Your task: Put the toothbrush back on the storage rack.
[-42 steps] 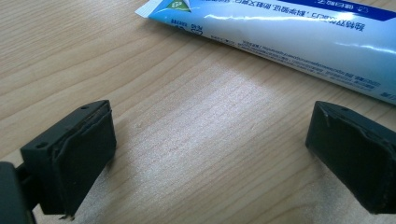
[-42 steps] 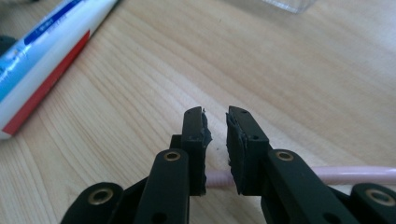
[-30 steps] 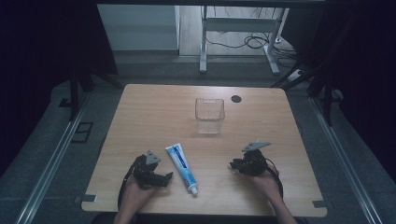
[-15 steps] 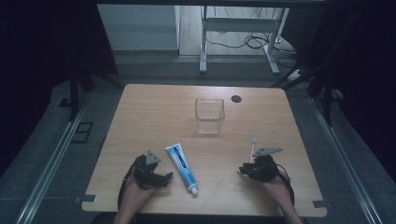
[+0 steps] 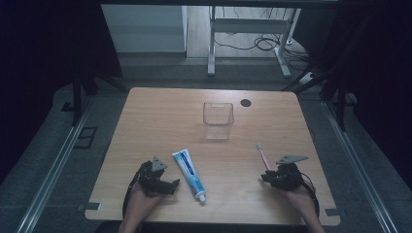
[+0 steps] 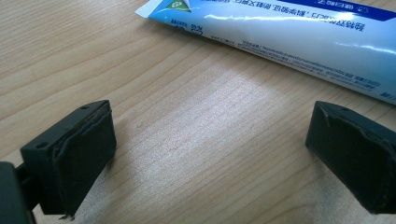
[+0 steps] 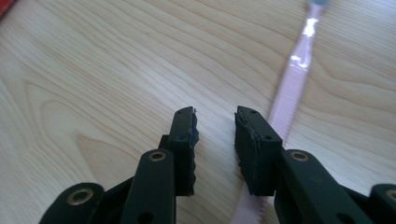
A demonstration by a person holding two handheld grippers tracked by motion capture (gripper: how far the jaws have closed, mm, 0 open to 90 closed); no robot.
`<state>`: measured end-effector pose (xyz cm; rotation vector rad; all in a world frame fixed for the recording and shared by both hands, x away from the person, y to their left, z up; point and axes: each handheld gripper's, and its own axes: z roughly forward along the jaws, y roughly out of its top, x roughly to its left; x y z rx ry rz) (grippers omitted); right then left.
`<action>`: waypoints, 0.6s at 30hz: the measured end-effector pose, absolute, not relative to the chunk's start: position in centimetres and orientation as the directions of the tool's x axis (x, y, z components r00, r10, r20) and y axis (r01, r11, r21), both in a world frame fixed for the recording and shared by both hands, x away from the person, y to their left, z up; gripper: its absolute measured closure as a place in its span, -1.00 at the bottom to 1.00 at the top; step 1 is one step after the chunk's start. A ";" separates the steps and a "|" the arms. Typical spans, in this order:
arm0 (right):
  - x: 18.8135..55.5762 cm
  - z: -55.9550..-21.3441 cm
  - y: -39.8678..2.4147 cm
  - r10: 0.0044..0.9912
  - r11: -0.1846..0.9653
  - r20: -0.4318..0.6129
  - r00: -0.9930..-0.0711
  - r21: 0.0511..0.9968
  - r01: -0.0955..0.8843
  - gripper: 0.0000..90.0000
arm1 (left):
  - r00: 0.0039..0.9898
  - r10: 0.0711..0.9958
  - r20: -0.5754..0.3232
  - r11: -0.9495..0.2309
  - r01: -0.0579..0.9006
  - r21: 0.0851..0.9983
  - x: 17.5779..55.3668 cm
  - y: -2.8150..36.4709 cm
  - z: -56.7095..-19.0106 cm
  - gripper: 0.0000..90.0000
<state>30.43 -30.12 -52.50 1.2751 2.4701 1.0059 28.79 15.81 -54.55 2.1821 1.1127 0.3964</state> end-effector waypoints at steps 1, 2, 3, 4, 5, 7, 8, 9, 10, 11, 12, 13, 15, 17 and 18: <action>30.5 -52.5 -30.5 0.782 0.401 0.132 -0.610 0.643 0.653 0.51 | 0.595 0.804 -0.024 -0.430 0.608 0.667 28.8 15.8 -54.5 -0.96; 30.6 -52.4 -31.2 0.794 0.394 0.125 -0.595 0.640 0.660 0.51 | 0.595 0.804 -0.024 -0.430 0.608 0.667 28.8 15.8 -54.5 -0.96; 30.6 -52.4 -31.2 0.794 0.394 0.125 -0.595 0.640 0.660 0.51 | 0.594 0.804 -0.024 -0.430 0.608 0.667 28.8 15.8 -54.5 -0.96; 30.6 -52.4 -31.5 0.799 0.392 0.120 -0.589 0.639 0.662 0.51 | 0.595 0.804 -0.024 -0.430 0.608 0.667 28.8 15.8 -54.5 -0.96; 30.7 -52.4 -31.8 0.806 0.390 0.114 -0.581 0.636 0.666 0.51 | 0.595 0.804 -0.024 -0.430 0.608 0.667 28.8 15.8 -54.5 -0.96; 30.7 -52.3 -32.0 0.810 0.386 0.117 -0.575 0.632 0.672 0.51 | 0.594 0.804 -0.024 -0.430 0.608 0.667 28.8 15.8 -54.5 -0.96; 30.7 -52.3 -32.0 0.809 0.386 0.120 -0.576 0.631 0.673 0.51 | 0.594 0.804 -0.024 -0.430 0.608 0.667 28.8 15.8 -54.5 -0.96; 30.7 -52.3 -32.0 0.805 0.389 0.124 -0.580 0.627 0.674 0.51 | 0.594 0.804 -0.024 -0.430 0.608 0.667 28.8 15.8 -54.5 -0.96; 30.7 -52.2 -31.9 0.800 0.395 0.127 -0.586 0.624 0.674 0.51 | 0.594 0.804 -0.024 -0.430 0.608 0.667 28.8 15.8 -54.5 -0.96; 30.6 -52.1 -31.8 0.796 0.402 0.123 -0.593 0.624 0.670 0.50 | 0.595 0.804 -0.024 -0.430 0.608 0.667 28.8 15.8 -54.5 -0.96; 30.6 -51.9 -31.8 0.793 0.404 0.125 -0.596 0.623 0.669 0.49 | 0.594 0.804 -0.024 -0.429 0.608 0.668 28.8 15.8 -54.5 -0.96; 30.6 -51.6 -31.8 0.793 0.402 0.129 -0.596 0.624 0.670 0.48 | 0.594 0.804 -0.025 -0.429 0.609 0.668 28.8 15.8 -54.5 -0.96; 30.7 -51.0 -31.9 0.794 0.401 0.128 -0.594 0.623 0.671 0.45 | 0.593 0.804 -0.025 -0.428 0.609 0.668 28.8 15.8 -54.6 -0.96; 30.9 -50.4 -32.2 0.800 0.401 0.124 -0.587 0.616 0.678 0.42 | 0.593 0.805 -0.025 -0.428 0.609 0.668 28.8 15.8 -54.5 -0.96; 31.0 -50.2 -32.4 0.803 0.401 0.125 -0.582 0.610 0.684 0.40 | 0.592 0.805 -0.026 -0.427 0.610 0.668 28.8 15.8 -54.6 -0.96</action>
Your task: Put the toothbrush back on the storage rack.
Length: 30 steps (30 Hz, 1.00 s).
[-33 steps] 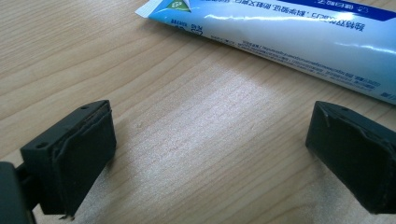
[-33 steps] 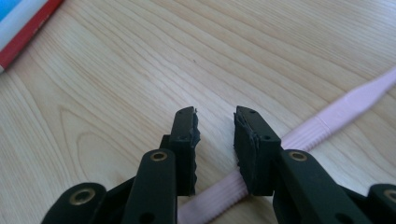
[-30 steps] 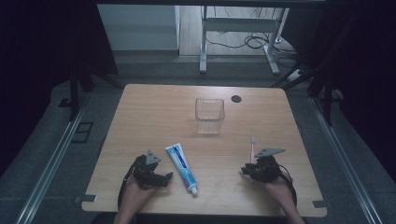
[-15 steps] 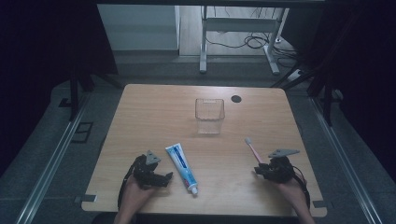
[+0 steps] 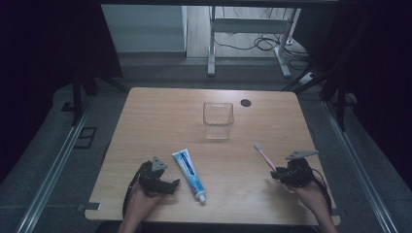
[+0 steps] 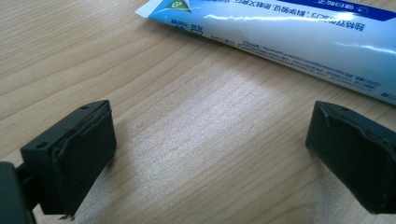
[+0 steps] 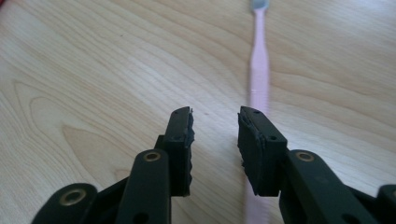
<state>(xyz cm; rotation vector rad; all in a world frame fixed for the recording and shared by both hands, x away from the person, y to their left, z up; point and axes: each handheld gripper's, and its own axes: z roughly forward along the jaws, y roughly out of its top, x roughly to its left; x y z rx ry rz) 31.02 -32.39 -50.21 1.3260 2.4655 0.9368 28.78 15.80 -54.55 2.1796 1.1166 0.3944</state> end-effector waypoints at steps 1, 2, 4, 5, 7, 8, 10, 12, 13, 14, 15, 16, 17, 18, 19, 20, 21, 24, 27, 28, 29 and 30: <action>31.2 -50.1 -32.5 0.807 0.401 0.126 -0.577 0.600 0.692 0.38 | 0.591 0.806 -0.028 -0.425 0.611 0.668 28.8 15.8 -54.6 -0.96; 31.3 -50.0 -32.7 0.809 0.404 0.125 -0.574 0.591 0.698 0.37 | 0.591 0.807 -0.028 -0.425 0.612 0.668 28.8 15.8 -54.6 -0.96; 31.6 -49.8 -32.8 0.812 0.412 0.124 -0.571 0.570 0.711 0.34 | 0.590 0.807 -0.028 -0.424 0.612 0.668 28.8 15.8 -54.6 -0.96; 31.8 -49.8 -32.8 0.813 0.419 0.120 -0.570 0.558 0.716 0.32 | 0.591 0.806 -0.028 -0.425 0.612 0.667 28.8 15.8 -54.6 -0.96; 32.2 -49.8 -32.9 0.813 0.436 0.114 -0.571 0.530 0.727 0.28 | 0.591 0.806 -0.028 -0.425 0.611 0.667 28.8 15.8 -54.5 -0.96; 32.4 -49.7 -32.8 0.814 0.444 0.108 -0.571 0.517 0.731 0.27 | 0.591 0.806 -0.028 -0.425 0.612 0.667 28.8 15.8 -54.5 -0.96; 32.8 -49.6 -32.6 0.816 0.459 0.096 -0.570 0.491 0.740 0.26 | 0.591 0.806 -0.028 -0.425 0.612 0.667 28.8 15.8 -54.5 -0.96; 33.3 -49.4 -32.4 0.815 0.476 0.081 -0.573 0.469 0.744 0.26 | 0.591 0.806 -0.027 -0.426 0.611 0.667 28.8 15.8 -54.5 -0.96; 33.5 -49.2 -32.3 0.814 0.485 0.075 -0.575 0.457 0.746 0.26 | 0.591 0.806 -0.027 -0.426 0.611 0.667 28.8 15.8 -54.5 -0.96; 33.7 -49.2 -32.1 0.814 0.493 0.069 -0.576 0.443 0.749 0.26 | 0.591 0.806 -0.027 -0.425 0.611 0.668 28.8 15.8 -54.6 -0.96; 34.0 -49.1 -31.9 0.812 0.503 0.062 -0.580 0.427 0.751 0.27 | 0.591 0.806 -0.027 -0.426 0.612 0.666 28.8 15.8 -54.5 -0.96; 34.2 -49.0 -31.8 0.811 0.512 0.055 -0.582 0.412 0.753 0.29 | 0.591 0.806 -0.028 -0.426 0.612 0.667 28.8 15.8 -54.5 -0.96; 34.4 -48.9 -31.6 0.811 0.518 0.052 -0.583 0.398 0.757 0.30 | 0.591 0.806 -0.027 -0.426 0.612 0.666 28.8 15.8 -54.5 -0.96; 34.7 -48.8 -31.4 0.810 0.527 0.048 -0.585 0.379 0.761 0.33 | 0.591 0.806 -0.028 -0.426 0.612 0.667 28.8 15.8 -54.5 -0.96; 34.9 -48.8 -31.3 0.808 0.533 0.045 -0.588 0.368 0.761 0.35 | 0.591 0.806 -0.027 -0.426 0.612 0.666 28.8 15.8 -54.5 -0.96; 35.1 -48.7 -31.1 0.806 0.541 0.040 -0.590 0.355 0.763 0.37 | 0.591 0.806 -0.028 -0.426 0.612 0.667 28.8 15.8 -54.5 -0.96; 35.4 -48.7 -31.0 0.803 0.549 0.039 -0.594 0.341 0.763 0.39 | 0.591 0.806 -0.028 -0.426 0.612 0.666 28.8 15.8 -54.5 -0.96; 36.0 -48.7 -30.6 0.798 0.563 0.041 -0.601 0.302 0.769 0.43 | 0.591 0.806 -0.028 -0.426 0.612 0.666 28.8 15.8 -54.5 -0.96; 36.5 -48.8 -30.2 0.793 0.578 0.039 -0.609 0.269 0.770 0.46 | 0.591 0.806 -0.027 -0.426 0.612 0.666 28.8 15.8 -54.5 -0.96; 36.7 -48.9 -30.1 0.792 0.580 0.039 -0.609 0.259 0.772 0.46 | 0.591 0.806 -0.028 -0.426 0.612 0.666 28.8 15.8 -54.5 -0.96; 36.9 -49.0 -30.0 0.792 0.583 0.039 -0.610 0.252 0.772 0.46 | 0.591 0.806 -0.027 -0.426 0.612 0.666 28.8 15.8 -54.5 -0.96; 37.0 -49.0 -29.9 0.793 0.583 0.037 -0.608 0.246 0.775 0.47 | 0.591 0.806 -0.028 -0.426 0.612 0.666 28.8 15.8 -54.5 -0.96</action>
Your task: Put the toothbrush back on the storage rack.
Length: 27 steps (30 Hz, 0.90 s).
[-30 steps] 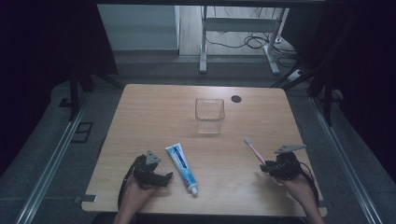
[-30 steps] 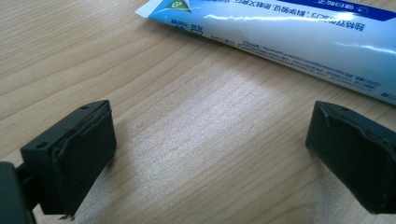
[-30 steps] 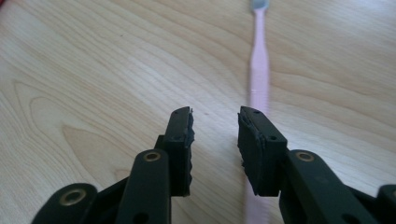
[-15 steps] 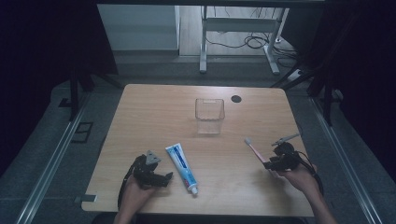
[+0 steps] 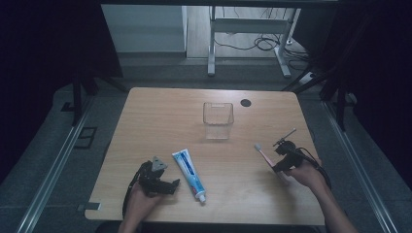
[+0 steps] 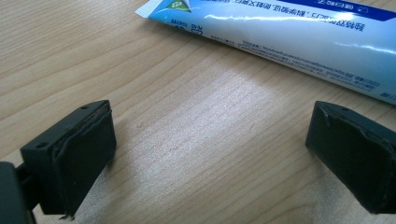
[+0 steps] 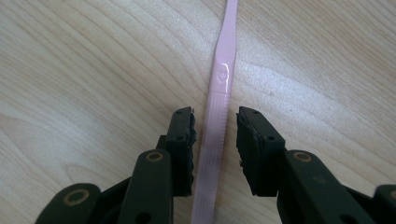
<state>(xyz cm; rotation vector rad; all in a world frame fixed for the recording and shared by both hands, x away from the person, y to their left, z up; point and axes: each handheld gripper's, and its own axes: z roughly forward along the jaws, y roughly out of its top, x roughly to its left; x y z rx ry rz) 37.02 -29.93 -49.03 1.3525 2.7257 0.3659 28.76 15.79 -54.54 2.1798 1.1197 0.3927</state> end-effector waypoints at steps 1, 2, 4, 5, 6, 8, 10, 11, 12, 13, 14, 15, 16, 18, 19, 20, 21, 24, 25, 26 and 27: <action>37.2 -49.1 -29.8 0.792 0.585 0.037 -0.609 0.238 0.775 0.47 | 0.591 0.806 -0.027 -0.426 0.612 0.666 28.8 15.8 -54.5 -0.96; 37.3 -49.1 -29.7 0.791 0.588 0.038 -0.611 0.230 0.776 0.47 | 0.591 0.806 -0.028 -0.426 0.612 0.666 28.8 15.8 -54.5 -0.96; 37.6 -49.2 -29.5 0.792 0.591 0.032 -0.610 0.217 0.777 0.47 | 0.591 0.806 -0.028 -0.426 0.612 0.666 28.8 15.8 -54.5 -0.96; 37.9 -49.2 -29.4 0.786 0.599 0.032 -0.618 0.209 0.773 0.47 | 0.591 0.806 -0.028 -0.426 0.612 0.666 28.8 15.8 -54.5 -0.96; 38.0 -49.2 -29.2 0.787 0.598 0.034 -0.616 0.200 0.776 0.47 | 0.591 0.806 -0.028 -0.426 0.612 0.666 28.8 15.8 -54.5 -0.96; 38.3 -49.3 -28.9 0.784 0.606 0.024 -0.620 0.182 0.774 0.48 | 0.591 0.806 -0.028 -0.426 0.612 0.666 28.8 15.8 -54.5 -0.96; 38.7 -49.4 -28.7 0.781 0.614 0.019 -0.625 0.161 0.772 0.48 | 0.591 0.806 -0.028 -0.426 0.612 0.666 28.8 15.8 -54.5 -0.96; 38.8 -49.4 -28.6 0.780 0.616 0.018 -0.626 0.156 0.772 0.49 | 0.591 0.806 -0.028 -0.426 0.612 0.666 28.8 15.8 -54.5 -0.96; 39.0 -49.5 -28.4 0.778 0.619 0.018 -0.628 0.144 0.772 0.51 | 0.591 0.806 -0.028 -0.426 0.612 0.666 28.8 15.8 -54.5 -0.96; 39.1 -49.6 -28.3 0.779 0.619 0.013 -0.627 0.138 0.773 0.52 | 0.591 0.806 -0.028 -0.426 0.612 0.666 28.8 15.8 -54.5 -0.96; 39.2 -49.7 -28.2 0.778 0.621 0.015 -0.628 0.130 0.773 0.53 | 0.591 0.806 -0.028 -0.426 0.612 0.666 28.8 15.8 -54.5 -0.96; 39.4 -49.8 -28.2 0.780 0.620 0.015 -0.626 0.122 0.775 0.55 | 0.591 0.806 -0.027 -0.426 0.612 0.666 28.8 15.8 -54.5 -0.96; 39.5 -49.9 -28.1 0.780 0.619 0.015 -0.625 0.120 0.776 0.59 | 0.591 0.806 -0.027 -0.426 0.612 0.666 28.8 15.8 -54.5 -0.96; 39.7 -49.9 -28.0 0.783 0.616 0.017 -0.621 0.113 0.780 0.66 | 0.591 0.806 -0.028 -0.426 0.612 0.666 28.8 15.8 -54.5 -0.96; 39.8 -49.8 -28.0 0.784 0.616 0.016 -0.621 0.107 0.781 0.68 | 0.591 0.806 -0.027 -0.426 0.612 0.666 28.8 15.8 -54.5 -0.96; 39.9 -49.9 -28.0 0.784 0.616 0.015 -0.620 0.105 0.781 0.72 | 0.591 0.806 -0.027 -0.426 0.612 0.666 28.8 15.8 -54.5 -0.96; 39.9 -49.8 -28.0 0.787 0.612 0.016 -0.616 0.098 0.785 0.72 | 0.591 0.806 -0.027 -0.426 0.612 0.666 28.8 15.8 -54.5 -0.96; 40.1 -49.8 -28.0 0.787 0.613 0.018 -0.617 0.095 0.784 0.74 | 0.591 0.806 -0.027 -0.426 0.612 0.666 28.8 15.8 -54.5 -0.96; 40.0 -49.8 -28.0 0.789 0.610 0.022 -0.614 0.097 0.786 0.74 | 0.591 0.806 -0.027 -0.426 0.612 0.666 28.8 15.8 -54.5 -0.96; 40.0 -49.8 -28.1 0.787 0.612 0.023 -0.617 0.097 0.785 0.74 | 0.591 0.806 -0.027 -0.426 0.612 0.666 28.8 15.8 -54.5 -0.96; 40.0 -49.8 -28.1 0.787 0.611 0.024 -0.616 0.097 0.785 0.74 | 0.591 0.806 -0.028 -0.426 0.612 0.666 28.8 15.8 -54.5 -0.96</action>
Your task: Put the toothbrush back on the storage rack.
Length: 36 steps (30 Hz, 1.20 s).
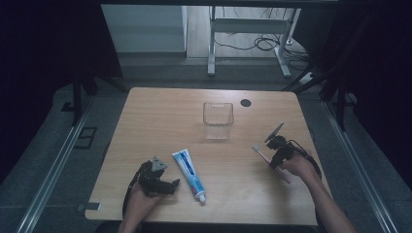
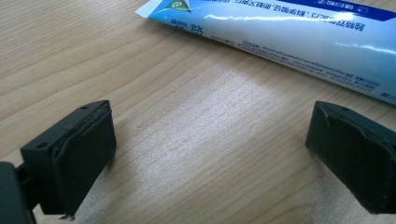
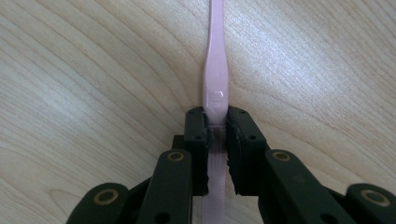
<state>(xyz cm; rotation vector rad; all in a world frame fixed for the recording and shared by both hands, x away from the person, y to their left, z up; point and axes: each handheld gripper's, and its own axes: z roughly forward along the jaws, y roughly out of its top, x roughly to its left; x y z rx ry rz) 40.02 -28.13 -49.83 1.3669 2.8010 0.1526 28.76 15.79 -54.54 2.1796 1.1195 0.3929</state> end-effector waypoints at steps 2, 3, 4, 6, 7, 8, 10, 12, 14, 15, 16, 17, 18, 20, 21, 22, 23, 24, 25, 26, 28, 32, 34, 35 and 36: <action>40.0 -49.8 -28.3 0.790 0.609 0.017 -0.613 0.105 0.786 0.74 | 0.591 0.806 -0.027 -0.426 0.612 0.666 28.8 15.8 -54.5 -0.96; 39.9 -49.8 -28.4 0.792 0.606 0.016 -0.611 0.111 0.788 0.74 | 0.591 0.806 -0.027 -0.426 0.612 0.666 28.8 15.8 -54.5 -0.96; 39.9 -49.8 -28.5 0.790 0.607 0.017 -0.613 0.117 0.786 0.74 | 0.591 0.806 -0.028 -0.426 0.612 0.666 28.8 15.8 -54.5 -0.96; 39.8 -49.6 -28.7 0.791 0.605 0.019 -0.611 0.126 0.786 0.74 | 0.591 0.806 -0.028 -0.426 0.612 0.666 28.8 15.8 -54.5 -0.96; 39.7 -49.6 -28.7 0.794 0.600 0.021 -0.608 0.136 0.789 0.74 | 0.591 0.806 -0.028 -0.425 0.612 0.666 28.8 15.8 -54.5 -0.96; 39.7 -49.4 -28.8 0.795 0.598 0.024 -0.607 0.141 0.789 0.74 | 0.591 0.806 -0.027 -0.426 0.612 0.666 28.8 15.8 -54.5 -0.96; 39.6 -49.2 -28.9 0.794 0.596 0.027 -0.607 0.156 0.788 0.74 | 0.591 0.806 -0.028 -0.426 0.612 0.666 28.8 15.8 -54.5 -0.96; 39.4 -48.8 -29.0 0.793 0.595 0.032 -0.608 0.174 0.785 0.74 | 0.591 0.806 -0.027 -0.426 0.612 0.666 28.8 15.8 -54.5 -0.96; 39.2 -48.5 -29.1 0.793 0.592 0.039 -0.608 0.190 0.783 0.74 | 0.591 0.806 -0.028 -0.426 0.612 0.666 28.8 15.8 -54.5 -0.96; 39.1 -48.3 -29.1 0.788 0.596 0.041 -0.614 0.200 0.778 0.74 | 0.591 0.806 -0.028 -0.426 0.612 0.666 28.8 15.8 -54.5 -0.96; 39.0 -48.2 -29.1 0.787 0.595 0.047 -0.615 0.207 0.777 0.74 | 0.591 0.806 -0.028 -0.426 0.612 0.666 28.8 15.8 -54.5 -0.96; 38.9 -48.0 -29.1 0.788 0.593 0.045 -0.615 0.216 0.776 0.74 | 0.591 0.806 -0.028 -0.426 0.612 0.666 28.8 15.8 -54.5 -0.96; 38.9 -47.9 -29.1 0.784 0.597 0.040 -0.619 0.221 0.771 0.74 | 0.591 0.806 -0.028 -0.426 0.612 0.666 28.8 15.8 -54.5 -0.96; 38.7 -47.7 -29.1 0.783 0.597 0.040 -0.621 0.234 0.767 0.74 | 0.591 0.806 -0.028 -0.426 0.612 0.666 28.8 15.8 -54.5 -0.96; 38.7 -47.6 -29.1 0.781 0.597 0.039 -0.623 0.243 0.764 0.74 | 0.591 0.806 -0.028 -0.426 0.612 0.666 28.8 15.8 -54.5 -0.96; 38.6 -47.5 -29.1 0.781 0.596 0.041 -0.624 0.252 0.762 0.74 | 0.591 0.806 -0.027 -0.426 0.612 0.666 28.8 15.8 -54.5 -0.96; 38.6 -47.3 -29.0 0.781 0.593 0.042 -0.623 0.260 0.762 0.74 | 0.591 0.806 -0.028 -0.426 0.612 0.666 28.8 15.8 -54.5 -0.96; 38.5 -47.2 -29.1 0.779 0.594 0.043 -0.625 0.267 0.759 0.74 | 0.591 0.806 -0.028 -0.426 0.612 0.666 28.8 15.8 -54.5 -0.96; 38.5 -47.1 -29.0 0.778 0.594 0.043 -0.627 0.277 0.755 0.74 | 0.591 0.806 -0.027 -0.426 0.612 0.666 28.8 15.8 -54.5 -0.96; 38.5 -46.9 -29.0 0.779 0.591 0.042 -0.626 0.284 0.755 0.74 | 0.591 0.806 -0.028 -0.426 0.612 0.666 28.8 15.8 -54.5 -0.96; 38.4 -46.5 -29.0 0.777 0.590 0.041 -0.628 0.300 0.750 0.74 | 0.591 0.806 -0.028 -0.426 0.612 0.666 28.8 15.8 -54.5 -0.96; 38.4 -45.6 -29.0 0.780 0.578 0.041 -0.625 0.338 0.743 0.74 | 0.591 0.806 -0.028 -0.426 0.612 0.666 28.8 15.8 -54.5 -0.96; 38.4 -45.2 -29.0 0.779 0.573 0.039 -0.626 0.360 0.736 0.74 | 0.591 0.806 -0.027 -0.427 0.612 0.666 28.8 15.8 -54.5 -0.96; 38.4 -45.0 -29.0 0.780 0.569 0.040 -0.624 0.368 0.735 0.74 | 0.592 0.806 -0.027 -0.427 0.612 0.666 28.8 15.8 -54.5 -0.96; 38.3 -44.7 -29.0 0.781 0.566 0.038 -0.623 0.377 0.733 0.74 | 0.592 0.806 -0.027 -0.428 0.612 0.666 28.8 15.8 -54.5 -0.96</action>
